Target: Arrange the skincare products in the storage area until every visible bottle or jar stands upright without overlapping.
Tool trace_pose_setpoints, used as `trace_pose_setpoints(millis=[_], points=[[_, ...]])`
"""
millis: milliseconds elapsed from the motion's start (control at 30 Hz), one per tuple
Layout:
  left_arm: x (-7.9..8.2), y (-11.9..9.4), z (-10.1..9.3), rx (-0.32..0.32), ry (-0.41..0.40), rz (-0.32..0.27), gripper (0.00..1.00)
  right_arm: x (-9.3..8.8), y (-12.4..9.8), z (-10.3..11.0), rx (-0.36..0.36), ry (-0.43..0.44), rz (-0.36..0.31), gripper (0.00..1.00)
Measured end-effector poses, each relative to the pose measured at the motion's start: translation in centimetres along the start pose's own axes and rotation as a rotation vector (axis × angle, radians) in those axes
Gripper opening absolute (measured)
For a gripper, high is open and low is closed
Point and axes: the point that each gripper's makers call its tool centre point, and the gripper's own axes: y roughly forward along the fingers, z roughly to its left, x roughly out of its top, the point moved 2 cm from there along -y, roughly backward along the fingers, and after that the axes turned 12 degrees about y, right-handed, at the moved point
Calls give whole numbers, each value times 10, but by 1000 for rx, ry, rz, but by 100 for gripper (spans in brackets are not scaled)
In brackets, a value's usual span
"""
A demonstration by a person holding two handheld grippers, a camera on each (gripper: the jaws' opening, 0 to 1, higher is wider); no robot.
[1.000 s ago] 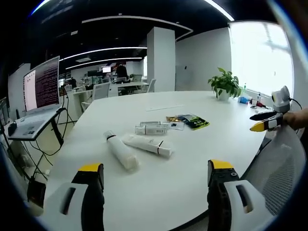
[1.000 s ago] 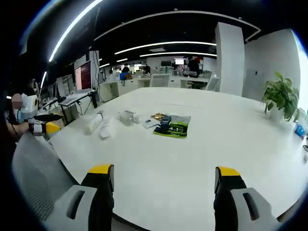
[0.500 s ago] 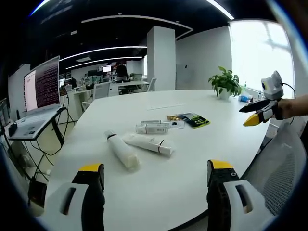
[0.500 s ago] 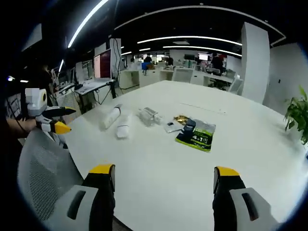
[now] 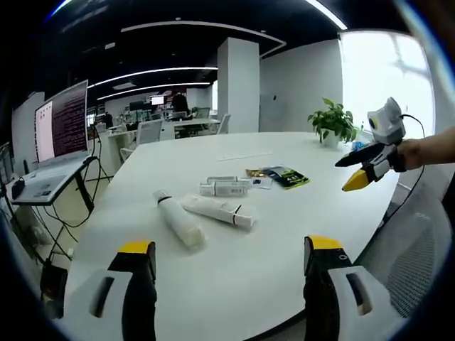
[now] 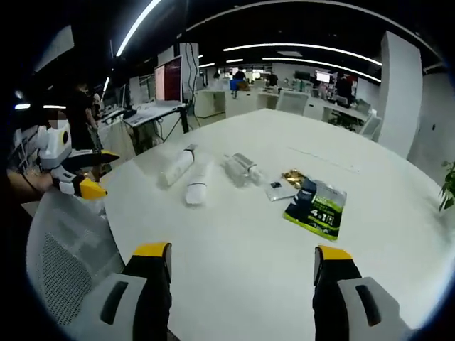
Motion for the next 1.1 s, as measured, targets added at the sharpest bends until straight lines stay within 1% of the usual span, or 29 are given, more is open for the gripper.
trace_pose_setpoints(millis=[167, 433, 600, 867, 933, 1100], points=[[-2, 1, -6, -29, 12, 18, 78, -1, 18, 9, 33, -4, 28, 85], [-4, 2, -7, -33, 9, 28, 77, 2, 38, 25, 78, -32, 63, 83], [-5, 2, -7, -38, 9, 34, 76, 4, 47, 28, 95, -45, 79, 82], [-6, 1, -7, -36, 8, 37, 76, 15, 69, 38, 127, -75, 105, 80], [-6, 1, -6, -32, 6, 35, 76, 18, 77, 43, 137, -84, 113, 80], [-6, 1, -5, -29, 1, 33, 76, 24, 92, 49, 155, -86, 129, 79]])
